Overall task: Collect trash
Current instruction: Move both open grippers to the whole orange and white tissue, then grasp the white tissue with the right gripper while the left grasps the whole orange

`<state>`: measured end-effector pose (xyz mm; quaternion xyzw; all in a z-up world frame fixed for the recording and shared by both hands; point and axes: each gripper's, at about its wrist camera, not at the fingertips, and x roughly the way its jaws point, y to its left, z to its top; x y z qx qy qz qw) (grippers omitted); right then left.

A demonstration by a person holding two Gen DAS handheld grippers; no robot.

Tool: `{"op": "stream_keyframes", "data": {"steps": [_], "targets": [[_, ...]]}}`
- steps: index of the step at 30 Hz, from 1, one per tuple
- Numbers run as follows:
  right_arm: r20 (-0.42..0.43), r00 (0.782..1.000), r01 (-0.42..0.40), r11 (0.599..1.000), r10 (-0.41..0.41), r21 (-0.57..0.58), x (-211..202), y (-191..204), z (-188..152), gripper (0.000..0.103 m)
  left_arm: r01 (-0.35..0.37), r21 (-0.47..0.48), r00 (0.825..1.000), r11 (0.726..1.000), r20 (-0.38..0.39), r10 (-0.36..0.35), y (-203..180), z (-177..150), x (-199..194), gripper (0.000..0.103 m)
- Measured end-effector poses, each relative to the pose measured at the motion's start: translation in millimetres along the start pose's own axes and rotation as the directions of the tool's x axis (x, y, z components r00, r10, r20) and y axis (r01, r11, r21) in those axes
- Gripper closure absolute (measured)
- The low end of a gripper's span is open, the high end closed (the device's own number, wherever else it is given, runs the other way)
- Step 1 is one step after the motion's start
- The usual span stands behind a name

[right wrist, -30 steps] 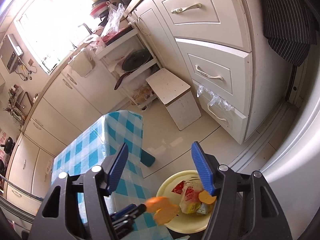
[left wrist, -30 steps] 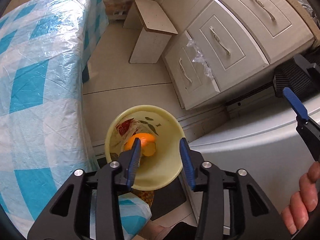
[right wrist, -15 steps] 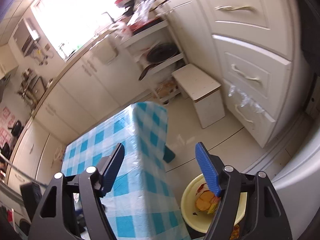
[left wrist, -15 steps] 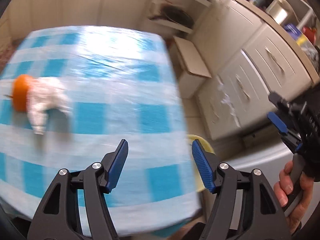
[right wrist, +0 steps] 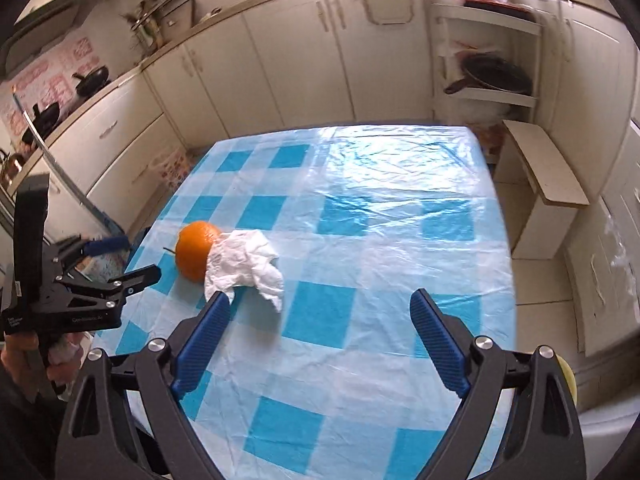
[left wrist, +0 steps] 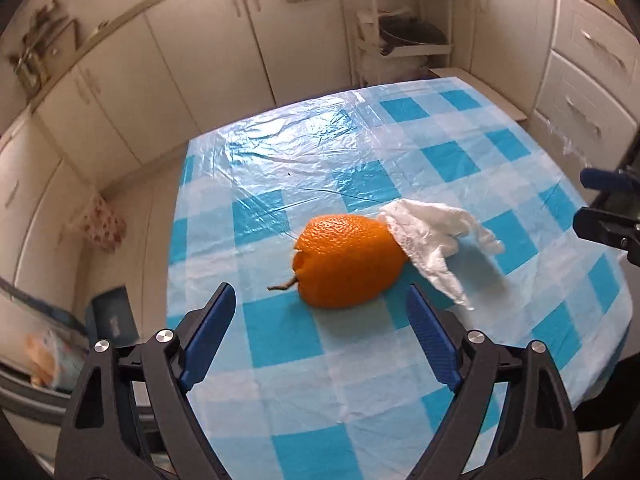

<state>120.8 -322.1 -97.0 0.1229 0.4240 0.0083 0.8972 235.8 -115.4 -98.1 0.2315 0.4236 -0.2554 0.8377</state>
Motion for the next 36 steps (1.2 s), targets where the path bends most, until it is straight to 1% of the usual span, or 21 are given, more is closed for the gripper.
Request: {"op": "stream_keyframes", "data": {"steps": [3,7,9,11,15,19,21,22,23,24,25,26,27,28,29,31,32,35,36], "targets": [[-0.016,1.0,0.001,0.999,-0.001,-0.05,20,19,3,0.014,0.033,0.048,0.999,0.998,0.008,-0.034,5,4,9,0.021],[-0.053,0.999,0.003,0.998,-0.006,-0.063,49,35,5,0.014,0.074,0.129,0.997,0.989,0.019,-0.077,-1,12,18,0.02],[-0.069,0.998,0.001,0.998,-0.006,-0.065,62,40,6,0.014,0.083,0.165,0.996,0.983,0.014,-0.087,-5,15,26,0.02],[-0.082,0.997,-0.004,0.997,-0.002,-0.073,70,42,7,0.014,0.077,0.201,0.997,0.976,0.002,-0.079,-9,17,35,0.02],[-0.1,0.995,-0.013,0.995,0.002,-0.104,81,46,7,0.014,0.075,0.233,0.997,0.97,-0.015,-0.074,-13,23,48,0.02],[-0.108,0.994,-0.019,0.99,0.004,-0.137,89,48,10,0.014,0.104,0.237,0.995,0.966,-0.033,-0.098,-15,28,57,0.02],[-0.107,0.994,-0.021,0.988,0.004,-0.153,91,49,11,0.017,0.109,0.232,0.994,0.967,-0.044,-0.101,-15,29,61,0.02],[-0.11,0.994,-0.027,0.987,0.009,-0.157,92,49,12,0.024,0.119,0.22,0.992,0.968,-0.054,-0.11,-14,30,63,0.021],[-0.115,0.993,-0.029,0.987,0.011,-0.16,94,49,12,0.036,0.146,0.195,0.989,0.97,-0.068,-0.135,-12,32,65,0.024],[-0.123,0.992,-0.022,0.986,0.002,-0.164,95,48,12,0.042,0.168,0.177,0.984,0.97,-0.08,-0.156,-10,32,66,0.03],[-0.135,0.991,-0.015,0.986,-0.008,-0.168,97,48,11,0.054,0.179,0.164,0.982,0.97,-0.089,-0.166,-10,33,67,0.031],[-0.148,0.989,-0.015,0.986,-0.01,-0.167,99,46,10,0.066,0.176,0.158,0.982,0.972,-0.091,-0.163,-11,32,66,0.032],[-0.161,0.987,-0.011,0.986,-0.016,-0.165,100,45,9,0.071,0.174,0.158,0.983,0.972,-0.092,-0.161,-13,31,66,0.034],[-0.162,0.986,-0.003,0.986,-0.024,-0.164,99,43,7,0.081,0.177,0.157,0.982,0.972,-0.092,-0.164,-14,30,64,0.035],[-0.162,0.986,0.002,0.986,-0.029,-0.164,98,41,7,0.088,0.182,0.152,0.981,0.972,-0.094,-0.169,-15,29,63,0.038],[-0.15,0.988,0.012,0.987,-0.037,-0.162,90,37,6,0.09,0.201,0.139,0.977,0.97,-0.097,-0.188,-19,27,60,0.046],[-0.143,0.989,0.018,0.987,-0.041,-0.161,86,35,6,0.091,0.205,0.138,0.976,0.969,-0.101,-0.192,-23,25,58,0.051],[-0.127,0.99,0.036,0.986,-0.057,-0.164,74,29,4,0.091,0.185,0.159,0.98,0.97,-0.101,-0.171,-35,17,51,0.065],[-0.124,0.99,0.042,0.985,-0.063,-0.165,71,27,3,0.092,0.193,0.151,0.979,0.97,-0.102,-0.179,-37,14,47,0.066]]}}
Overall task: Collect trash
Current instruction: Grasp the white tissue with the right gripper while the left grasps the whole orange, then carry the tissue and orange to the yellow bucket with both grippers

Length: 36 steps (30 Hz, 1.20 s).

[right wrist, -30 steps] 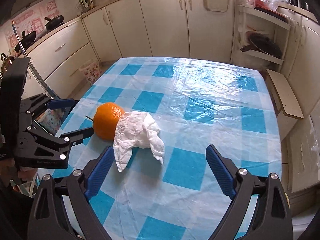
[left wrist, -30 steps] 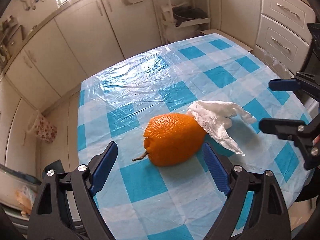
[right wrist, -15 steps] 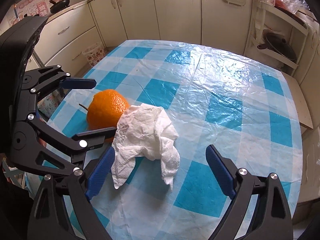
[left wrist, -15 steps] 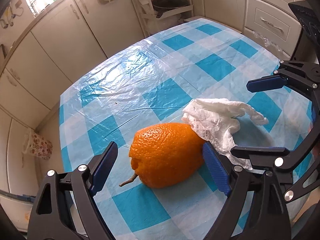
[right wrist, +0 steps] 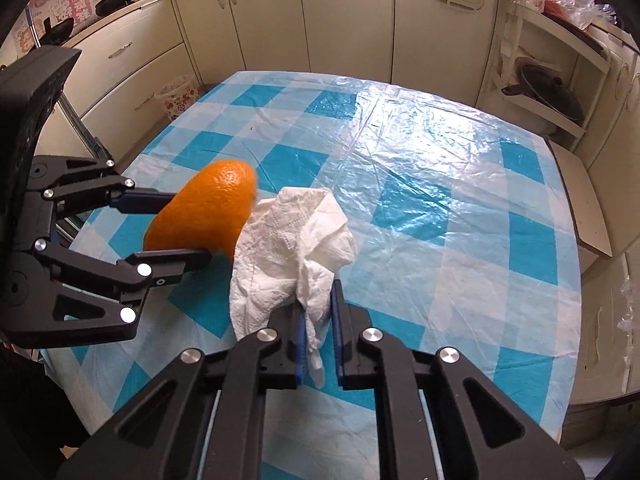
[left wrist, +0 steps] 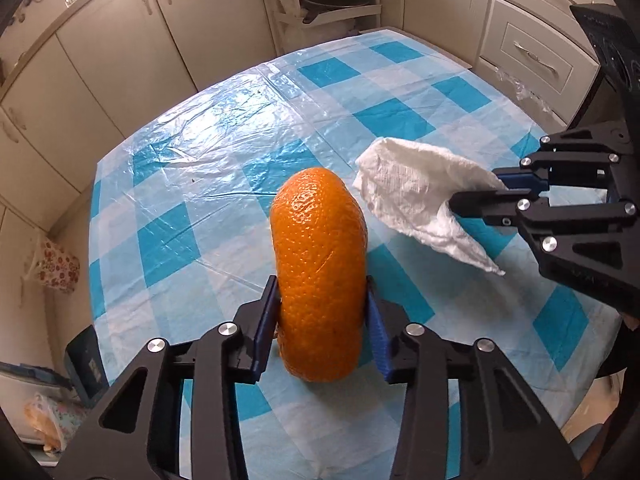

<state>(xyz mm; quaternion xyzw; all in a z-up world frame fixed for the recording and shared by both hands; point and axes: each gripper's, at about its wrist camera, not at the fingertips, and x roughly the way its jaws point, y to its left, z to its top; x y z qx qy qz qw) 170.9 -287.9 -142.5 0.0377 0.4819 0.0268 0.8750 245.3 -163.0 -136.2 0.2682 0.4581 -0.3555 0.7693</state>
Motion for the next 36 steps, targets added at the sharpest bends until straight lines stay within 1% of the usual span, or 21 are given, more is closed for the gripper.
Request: {"op": "stream_keyframes", "data": {"steps": [2,5,8,12,16,19,21,24,29,36], "targets": [[0.004,1.0,0.013,1.0,-0.013,0.002,-7,-5,-5,0.092,0.005,-0.011,1.0,1.0,0.011,-0.005,-6,-4,-7,0.068],[0.007,0.999,0.035,0.999,-0.035,0.007,-17,-14,-15,0.092,-0.012,-0.023,1.0,1.0,0.029,0.013,-17,-9,-18,0.068],[0.01,0.998,0.057,0.998,-0.058,0.016,-29,-25,-25,0.092,-0.062,-0.049,0.997,0.997,0.041,0.064,-28,-11,-27,0.068],[0.014,0.996,0.091,0.996,-0.092,0.024,-44,-38,-40,0.092,-0.133,-0.087,0.989,0.987,0.051,0.138,-49,-18,-38,0.068],[0.005,0.99,0.137,0.99,-0.138,0.024,-58,-53,-60,0.092,-0.159,-0.121,0.983,0.98,0.07,0.168,-67,-27,-50,0.067],[-0.003,0.986,0.169,0.985,-0.169,0.032,-65,-66,-70,0.092,-0.14,-0.162,0.984,0.977,0.087,0.155,-74,-29,-57,0.067],[-0.009,0.982,0.189,0.981,-0.189,0.044,-71,-77,-77,0.092,-0.139,-0.166,0.983,0.976,0.099,0.156,-82,-28,-60,0.067],[-0.015,0.977,0.214,0.974,-0.214,0.068,-79,-93,-87,0.092,-0.153,-0.133,0.977,0.979,0.126,0.17,-96,-23,-66,0.067],[-0.027,0.968,0.252,0.961,-0.251,0.109,-89,-117,-101,0.091,-0.126,-0.105,0.976,0.986,0.165,0.142,-115,-9,-74,0.067],[-0.063,0.957,0.29,0.943,-0.284,0.163,-93,-147,-119,0.091,-0.112,-0.047,0.973,0.993,0.195,0.119,-148,6,-77,0.067]]}}
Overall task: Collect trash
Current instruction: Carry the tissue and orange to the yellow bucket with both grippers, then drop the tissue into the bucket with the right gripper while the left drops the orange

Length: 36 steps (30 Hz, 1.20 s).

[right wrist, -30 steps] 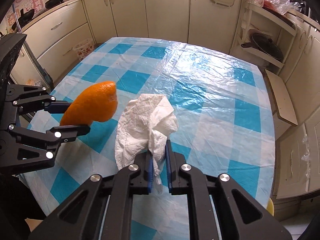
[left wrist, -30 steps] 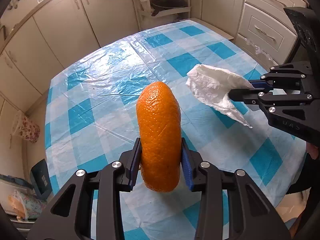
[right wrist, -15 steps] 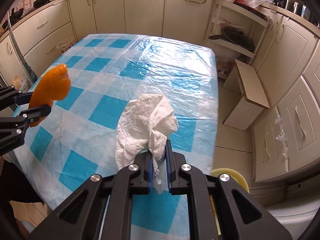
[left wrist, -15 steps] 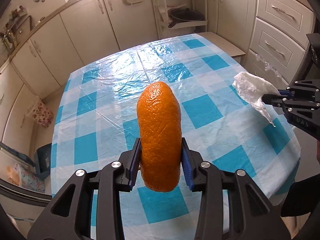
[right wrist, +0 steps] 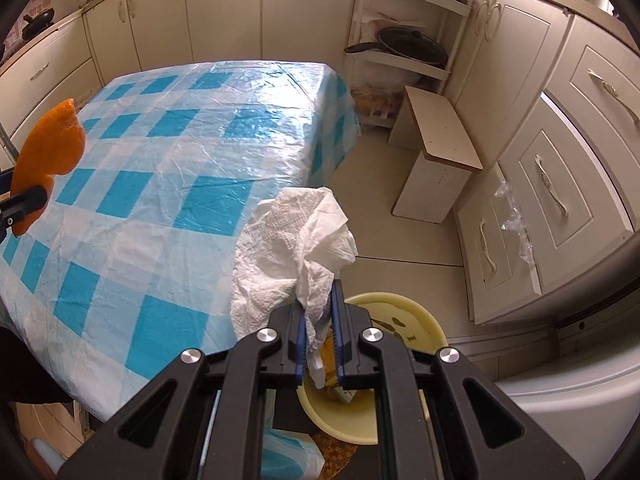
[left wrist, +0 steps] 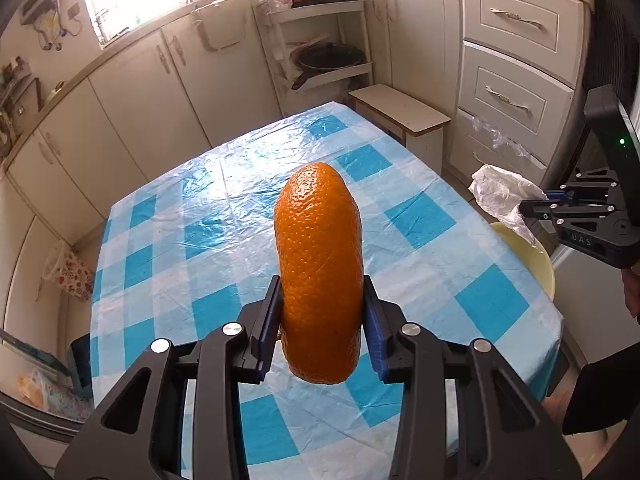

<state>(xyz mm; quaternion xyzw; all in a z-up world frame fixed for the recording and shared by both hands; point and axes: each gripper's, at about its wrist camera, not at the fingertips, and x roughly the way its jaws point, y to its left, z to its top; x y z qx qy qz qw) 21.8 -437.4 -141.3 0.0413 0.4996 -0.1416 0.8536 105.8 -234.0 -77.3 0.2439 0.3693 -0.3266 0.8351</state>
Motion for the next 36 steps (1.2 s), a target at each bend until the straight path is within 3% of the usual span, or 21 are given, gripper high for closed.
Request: {"op": "stream_keyframes", "data": {"steps": [13,18,22,24,27,31,36], "targets": [[-0.04,0.998,0.051,0.998,-0.05,0.042,5,-35,-19,0.091,0.047,0.041,0.999,0.998,0.012,-0.047,-45,16,7,0.067],[-0.103,0.992,0.076,0.995,-0.069,0.066,17,-49,-27,0.086,0.103,0.03,0.994,0.994,0.024,-0.103,-61,25,6,0.067],[-0.148,0.985,0.103,0.989,-0.087,0.103,28,-63,-35,0.057,0.177,0.011,0.984,0.984,0.025,-0.178,-77,32,6,0.067],[-0.143,0.985,0.115,0.983,-0.094,0.145,25,-75,-36,0.049,0.218,-0.003,0.976,0.976,0.016,-0.218,-87,34,9,0.067],[-0.098,0.992,0.105,0.966,-0.084,0.237,9,-97,-35,0.047,0.275,-0.015,0.961,0.961,-0.014,-0.276,-110,35,15,0.067],[0.043,0.997,0.047,0.923,-0.069,0.383,-30,-124,-26,0.035,0.334,-0.003,0.941,0.943,-0.053,-0.334,-159,35,25,0.067],[0.217,0.973,-0.034,0.874,-0.083,0.484,-78,-147,-20,0.028,0.378,-0.122,0.904,0.918,-0.165,-0.394,-214,37,74,0.065]]}}
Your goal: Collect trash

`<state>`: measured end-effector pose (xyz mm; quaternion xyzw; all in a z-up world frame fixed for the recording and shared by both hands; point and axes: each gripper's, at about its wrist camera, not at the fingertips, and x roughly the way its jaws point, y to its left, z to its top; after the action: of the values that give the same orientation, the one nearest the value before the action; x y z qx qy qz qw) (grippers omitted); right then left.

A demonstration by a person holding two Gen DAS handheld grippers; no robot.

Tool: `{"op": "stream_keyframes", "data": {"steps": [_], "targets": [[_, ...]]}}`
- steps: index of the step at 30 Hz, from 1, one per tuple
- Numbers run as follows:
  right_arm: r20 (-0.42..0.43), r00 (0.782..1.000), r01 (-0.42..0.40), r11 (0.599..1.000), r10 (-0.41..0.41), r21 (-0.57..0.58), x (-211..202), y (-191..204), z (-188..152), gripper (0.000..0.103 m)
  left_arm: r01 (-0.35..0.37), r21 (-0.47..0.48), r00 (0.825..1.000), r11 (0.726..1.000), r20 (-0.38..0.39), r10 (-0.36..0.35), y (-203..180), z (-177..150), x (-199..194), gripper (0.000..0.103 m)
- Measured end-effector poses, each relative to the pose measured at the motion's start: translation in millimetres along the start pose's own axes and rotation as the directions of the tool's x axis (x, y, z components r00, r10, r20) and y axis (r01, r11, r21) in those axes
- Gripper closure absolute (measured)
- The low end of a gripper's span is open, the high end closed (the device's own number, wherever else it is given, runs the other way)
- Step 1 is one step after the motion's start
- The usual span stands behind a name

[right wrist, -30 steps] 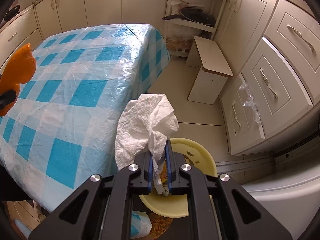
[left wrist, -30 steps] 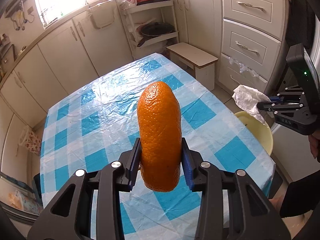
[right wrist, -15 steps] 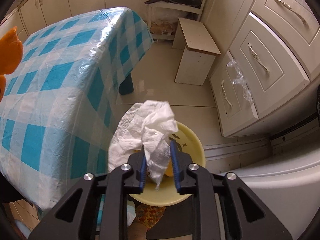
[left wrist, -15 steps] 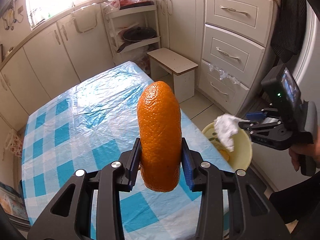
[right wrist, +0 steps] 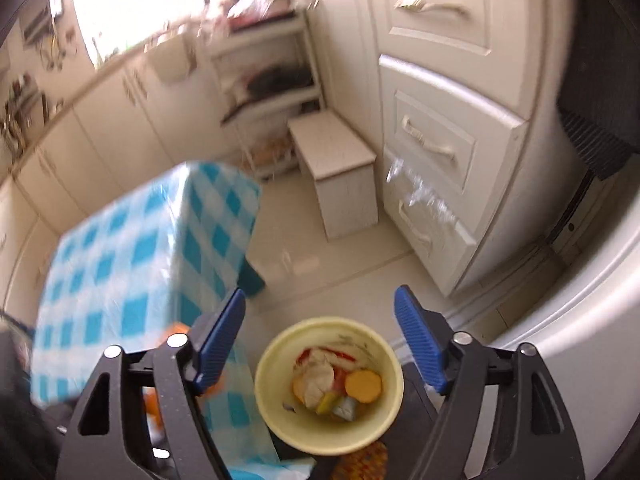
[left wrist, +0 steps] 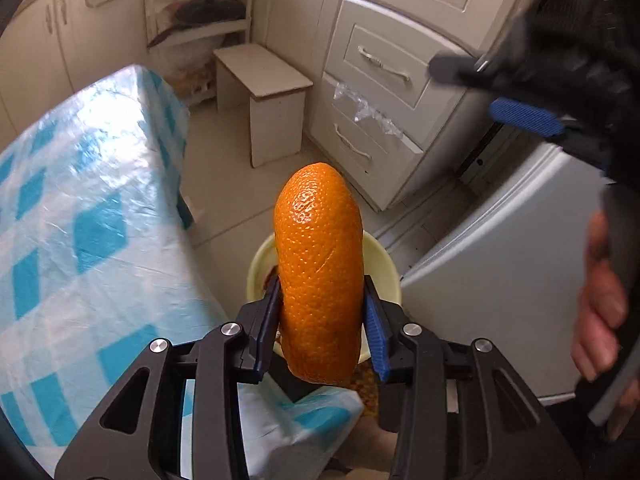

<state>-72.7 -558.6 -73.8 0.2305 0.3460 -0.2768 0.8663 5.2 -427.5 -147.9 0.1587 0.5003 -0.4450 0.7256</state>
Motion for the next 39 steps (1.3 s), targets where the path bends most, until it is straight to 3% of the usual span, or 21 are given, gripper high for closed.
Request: {"op": "stream_keyframes", "data": {"steps": [3,7,11,13,16,20,26,30,34,39], "targets": [[0.052,0.998,-0.024,0.998,0.021,0.054,-13,-11,8,0.027,-0.04,-0.062,0.994,0.997,-0.102,0.034,-9,6,48,0.057],[0.044,0.999,-0.034,0.997,0.031,0.071,-8,-16,16,0.027,-0.067,-0.114,0.977,0.991,-0.21,0.041,-12,12,90,0.05],[0.045,0.999,-0.024,0.996,0.02,0.085,-8,-20,18,0.027,-0.054,-0.114,0.98,0.992,-0.199,0.031,-14,15,82,0.034],[0.055,0.998,-0.013,0.996,0.008,0.086,-12,-20,17,0.026,-0.074,-0.095,0.981,0.993,-0.184,0.055,-13,15,70,0.033],[0.079,0.996,0.025,0.999,-0.029,0.046,-25,-12,11,0.025,-0.108,-0.07,0.987,0.992,-0.129,0.098,-12,8,34,0.032],[0.17,0.982,0.084,0.996,-0.082,-0.006,-67,2,-5,0.011,-0.208,-0.039,0.978,0.977,-0.01,0.208,-4,-14,-33,0.023],[0.3,0.949,0.093,0.995,-0.099,0.032,-139,17,-62,0.008,-0.301,-0.079,0.94,0.95,0.145,0.309,22,-64,-133,0.017],[0.33,0.939,0.11,0.994,-0.1,-0.011,-174,44,-102,0.008,-0.311,-0.102,0.916,0.945,0.232,0.327,31,-95,-189,0.016],[0.346,0.935,0.103,0.994,-0.082,-0.043,-214,69,-132,0.007,-0.346,-0.143,0.869,0.927,0.324,0.374,36,-128,-242,0.014],[0.376,0.925,0.101,0.99,-0.058,-0.097,-258,99,-148,0.007,-0.352,-0.179,0.841,0.919,0.37,0.394,42,-160,-291,0.012]]}}
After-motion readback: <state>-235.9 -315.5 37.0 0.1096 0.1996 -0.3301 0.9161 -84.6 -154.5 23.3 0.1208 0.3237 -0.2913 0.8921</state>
